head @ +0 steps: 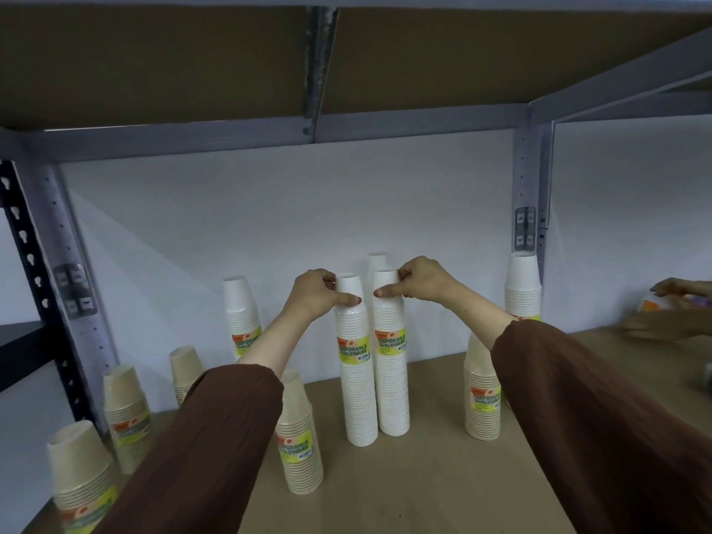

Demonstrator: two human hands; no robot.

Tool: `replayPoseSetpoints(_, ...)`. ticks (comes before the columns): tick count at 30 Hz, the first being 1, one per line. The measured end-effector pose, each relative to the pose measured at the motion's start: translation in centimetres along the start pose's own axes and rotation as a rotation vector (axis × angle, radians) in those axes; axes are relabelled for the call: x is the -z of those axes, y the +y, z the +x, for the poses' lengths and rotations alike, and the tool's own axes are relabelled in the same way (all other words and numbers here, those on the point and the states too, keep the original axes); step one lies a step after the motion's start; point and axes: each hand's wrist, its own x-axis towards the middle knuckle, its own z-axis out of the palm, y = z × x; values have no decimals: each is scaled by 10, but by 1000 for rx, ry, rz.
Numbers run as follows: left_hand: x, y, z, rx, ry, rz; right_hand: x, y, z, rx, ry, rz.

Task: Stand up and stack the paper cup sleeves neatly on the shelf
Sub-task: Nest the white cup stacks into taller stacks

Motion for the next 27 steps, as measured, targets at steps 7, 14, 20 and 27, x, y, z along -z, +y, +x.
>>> replayPoseSetpoints(7, 7, -4, 1, -30, 36, -31, 4, 4, 4, 15, 93, 42)
replayPoseSetpoints(14, 49, -14, 9, -58, 342, 36, 18, 4, 30, 35, 223, 23)
replayPoseSetpoints(20, 88, -43, 22, 44, 454, 216, 18, 3, 65, 17, 202, -74)
replayPoseSetpoints(27, 98, -64, 30, 217, 356, 301, 8, 9, 98, -4, 145, -97)
